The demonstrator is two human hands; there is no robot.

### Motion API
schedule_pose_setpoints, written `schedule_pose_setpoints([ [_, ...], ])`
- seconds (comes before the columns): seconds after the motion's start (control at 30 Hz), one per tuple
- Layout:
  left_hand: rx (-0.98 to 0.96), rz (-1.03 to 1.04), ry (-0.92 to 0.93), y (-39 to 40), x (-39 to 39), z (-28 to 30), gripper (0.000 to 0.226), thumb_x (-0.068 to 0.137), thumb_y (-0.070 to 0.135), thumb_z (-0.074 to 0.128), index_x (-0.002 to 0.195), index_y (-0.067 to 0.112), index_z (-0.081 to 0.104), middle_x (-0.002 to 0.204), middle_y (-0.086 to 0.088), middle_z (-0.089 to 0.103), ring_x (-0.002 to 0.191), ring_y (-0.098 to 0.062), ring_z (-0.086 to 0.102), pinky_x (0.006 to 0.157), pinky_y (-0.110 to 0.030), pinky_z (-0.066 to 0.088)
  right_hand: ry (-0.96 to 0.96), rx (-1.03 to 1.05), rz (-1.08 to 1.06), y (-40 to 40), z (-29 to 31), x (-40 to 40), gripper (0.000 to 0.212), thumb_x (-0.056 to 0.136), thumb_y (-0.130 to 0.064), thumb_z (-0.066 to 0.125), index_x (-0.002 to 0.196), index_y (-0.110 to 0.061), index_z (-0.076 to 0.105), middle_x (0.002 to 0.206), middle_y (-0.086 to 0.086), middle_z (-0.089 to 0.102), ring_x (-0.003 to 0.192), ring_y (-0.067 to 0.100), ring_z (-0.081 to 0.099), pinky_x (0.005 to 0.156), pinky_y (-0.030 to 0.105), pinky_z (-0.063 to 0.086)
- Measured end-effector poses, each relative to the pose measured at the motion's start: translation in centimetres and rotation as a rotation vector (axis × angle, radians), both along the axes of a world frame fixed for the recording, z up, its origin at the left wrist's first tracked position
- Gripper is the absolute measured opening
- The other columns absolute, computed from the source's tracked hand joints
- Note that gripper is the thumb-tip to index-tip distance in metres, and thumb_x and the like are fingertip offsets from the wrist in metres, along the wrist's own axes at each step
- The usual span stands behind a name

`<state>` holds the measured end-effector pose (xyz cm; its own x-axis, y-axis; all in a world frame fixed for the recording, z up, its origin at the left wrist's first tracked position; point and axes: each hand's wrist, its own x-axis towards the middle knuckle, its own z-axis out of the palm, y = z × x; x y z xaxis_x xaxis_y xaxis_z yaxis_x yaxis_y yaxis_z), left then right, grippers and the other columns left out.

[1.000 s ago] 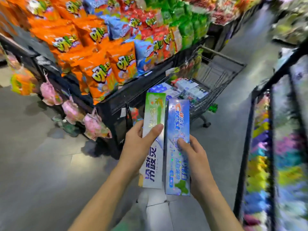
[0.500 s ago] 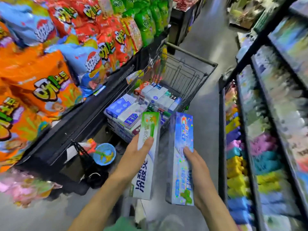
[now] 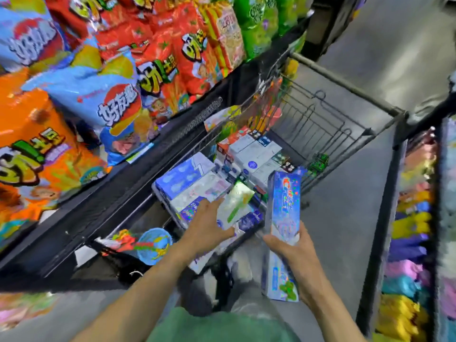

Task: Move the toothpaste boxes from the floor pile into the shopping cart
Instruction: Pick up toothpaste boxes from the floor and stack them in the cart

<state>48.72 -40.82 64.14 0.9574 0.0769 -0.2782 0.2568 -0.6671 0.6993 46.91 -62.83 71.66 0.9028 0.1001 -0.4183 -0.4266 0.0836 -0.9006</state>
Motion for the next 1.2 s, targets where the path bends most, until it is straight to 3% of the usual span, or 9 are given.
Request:
schedule_pose_setpoints([
  [0.13, 0.131, -0.056, 0.087, 0.2, 5.2, -3.8, 0.069, 0.080, 0.043, 0.074, 0.137, 0.018, 0.043, 0.124, -0.006, 0.050, 0.117, -0.026, 0.050, 0.091, -0.035, 0.041, 0.023, -0.089, 0.089, -1.8, -2.2, 5.8, 0.089, 0.052, -0.019, 0.086, 0.130, -0.015, 0.043, 0.103, -0.002, 0.072, 0.081, 0.007, 0.071, 0.067, 0.021, 0.055],
  [0.3, 0.242, -0.076, 0.218, 0.3, 8.4, -7.6, 0.072, 0.089, 0.036, 0.070, 0.147, 0.009, 0.036, 0.141, -0.014, 0.047, 0.129, -0.033, 0.044, 0.104, -0.038, 0.040, 0.064, -0.169, 0.216, -2.9, -4.4, 11.3, 0.086, 0.059, -0.020, 0.084, 0.133, -0.019, 0.039, 0.110, 0.002, 0.067, 0.084, 0.005, 0.070, 0.070, 0.021, 0.055],
  [0.43, 0.361, -0.059, 0.231, 0.2, 9.4, -9.7, 0.083, 0.096, 0.041, 0.061, 0.158, 0.006, 0.017, 0.134, -0.019, 0.043, 0.122, -0.038, 0.043, 0.100, -0.041, 0.041, 0.056, -0.268, 0.360, -2.4, -6.3, 14.7, 0.080, 0.070, -0.005, 0.088, 0.131, -0.022, 0.039, 0.114, 0.002, 0.066, 0.087, 0.004, 0.069, 0.075, 0.019, 0.054],
  [0.6, 0.680, -0.108, 0.220, 0.4, 9.5, -11.2, 0.082, 0.083, 0.048, 0.072, 0.149, 0.011, 0.040, 0.130, -0.016, 0.051, 0.111, -0.037, 0.051, 0.087, -0.049, 0.048, -0.032, -0.387, 0.522, -1.3, -7.6, 17.6, 0.075, 0.062, -0.006, 0.088, 0.125, -0.022, 0.050, 0.117, -0.002, 0.067, 0.092, -0.004, 0.066, 0.076, 0.010, 0.050],
  [0.77, 0.690, -0.016, 0.251, 1.1, 7.1, -11.1, 0.083, 0.079, 0.059, 0.073, 0.145, 0.016, 0.048, 0.134, -0.010, 0.055, 0.120, -0.035, 0.055, 0.096, -0.048, 0.046, -0.107, -0.626, 0.787, -1.0, -8.3, 19.6, 0.070, 0.064, -0.024, 0.084, 0.124, -0.036, 0.050, 0.109, -0.018, 0.067, 0.089, -0.008, 0.064, 0.077, 0.019, 0.052],
  [0.83, 0.661, 0.036, 0.262, 1.7, 5.5, -11.1, 0.084, 0.079, 0.062, 0.072, 0.145, 0.014, 0.049, 0.137, -0.011, 0.054, 0.122, -0.035, 0.054, 0.100, -0.049, 0.046, -0.122, -0.706, 0.917, -0.6, -8.4, 20.3, 0.071, 0.065, -0.031, 0.079, 0.127, -0.039, 0.044, 0.112, -0.014, 0.067, 0.092, 0.005, 0.066, 0.079, 0.030, 0.053],
  [0.9, 0.659, 0.080, 0.273, 2.2, 3.7, -11.0, 0.087, 0.077, 0.063, 0.072, 0.144, 0.011, 0.051, 0.137, -0.013, 0.056, 0.123, -0.036, 0.054, 0.102, -0.050, 0.046, -0.244, -0.781, 1.058, 0.0, -8.6, 21.0, 0.071, 0.066, -0.038, 0.072, 0.130, -0.036, 0.043, 0.116, -0.010, 0.066, 0.098, 0.018, 0.066, 0.080, 0.036, 0.052],
  [1.07, 0.655, 0.194, 0.306, 3.2, -0.3, -10.5, 0.094, 0.072, 0.054, 0.081, 0.148, 0.012, 0.046, 0.146, -0.014, 0.051, 0.130, -0.036, 0.052, 0.106, -0.051, 0.042, -0.658, -0.791, 1.433, 2.6, -11.4, 22.5, 0.077, 0.067, -0.043, 0.064, 0.141, -0.025, 0.049, 0.133, 0.000, 0.050, 0.115, 0.025, 0.057, 0.086, 0.038, 0.052],
  [1.2, 0.626, 0.188, 0.382, 4.0, -2.8, -10.2, 0.104, 0.076, 0.052, 0.077, 0.158, 0.017, 0.025, 0.161, -0.011, 0.031, 0.146, -0.032, 0.032, 0.119, -0.047, 0.025, -0.928, -0.794, 1.718, 5.5, -14.4, 22.4, 0.078, 0.060, -0.031, 0.077, 0.134, -0.017, 0.057, 0.118, 0.007, 0.059, 0.101, 0.031, 0.061, 0.074, 0.036, 0.053],
])
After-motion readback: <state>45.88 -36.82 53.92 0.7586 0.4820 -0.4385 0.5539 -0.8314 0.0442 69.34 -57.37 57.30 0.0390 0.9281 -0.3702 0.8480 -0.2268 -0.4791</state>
